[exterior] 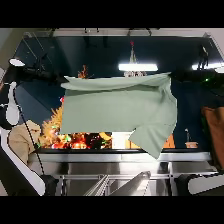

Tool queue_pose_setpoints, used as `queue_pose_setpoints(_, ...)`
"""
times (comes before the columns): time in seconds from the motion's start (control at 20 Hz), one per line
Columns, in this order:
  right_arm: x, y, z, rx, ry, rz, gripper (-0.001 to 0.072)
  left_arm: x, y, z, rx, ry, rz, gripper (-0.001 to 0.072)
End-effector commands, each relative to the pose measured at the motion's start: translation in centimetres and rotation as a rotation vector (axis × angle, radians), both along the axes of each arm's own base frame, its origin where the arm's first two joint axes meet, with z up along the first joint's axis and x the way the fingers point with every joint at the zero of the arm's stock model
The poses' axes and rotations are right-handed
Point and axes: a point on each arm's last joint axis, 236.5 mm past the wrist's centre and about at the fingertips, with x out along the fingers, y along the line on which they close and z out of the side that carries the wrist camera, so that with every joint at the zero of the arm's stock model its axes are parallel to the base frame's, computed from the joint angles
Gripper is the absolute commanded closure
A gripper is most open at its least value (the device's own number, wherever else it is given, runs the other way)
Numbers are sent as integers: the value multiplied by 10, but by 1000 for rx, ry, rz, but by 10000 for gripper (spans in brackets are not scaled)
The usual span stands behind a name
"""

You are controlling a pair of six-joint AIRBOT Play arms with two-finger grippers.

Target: Fold the shirts.

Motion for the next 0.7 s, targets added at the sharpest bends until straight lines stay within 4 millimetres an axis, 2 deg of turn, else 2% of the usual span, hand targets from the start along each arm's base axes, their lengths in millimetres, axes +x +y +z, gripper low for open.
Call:
queue_pose_setpoints(0.0,-27,-12,-37,-102,144,45,696,-24,12,-35,104,105,-46,691)
queue_pose_setpoints(0.1,-40,-10,-47,-112,194,78,695,-23,6,-36,111,91,-64,696)
queue_pose_setpoints(0.2,-44,-9,-56,-102,219,79,695,-22,-2,-33,119,77,-86,696)
queue_pose_setpoints(0.4,-48,-7,-72,-80,264,68,694,-17,-14,-16,125,41,-129,695)
queue_pose_setpoints(0.45,-48,-7,-72,-74,271,59,685,-20,-14,-14,122,47,-140,647)
queue_pose_setpoints(0.5,-48,-8,-70,-71,271,52,558,-23,-14,-10,120,58,-142,437)
queue_pose_setpoints(0.55,-49,-12,-65,-74,273,40,365,-23,-12,-6,122,72,-124,423)
queue_pose_setpoints(0.6,-53,-19,-58,-90,278,31,298,-24,-4,-1,141,78,-105,423)
queue_pose_setpoints(0.65,-61,-30,-50,-115,294,26,298,-25,11,7,177,83,-79,422)
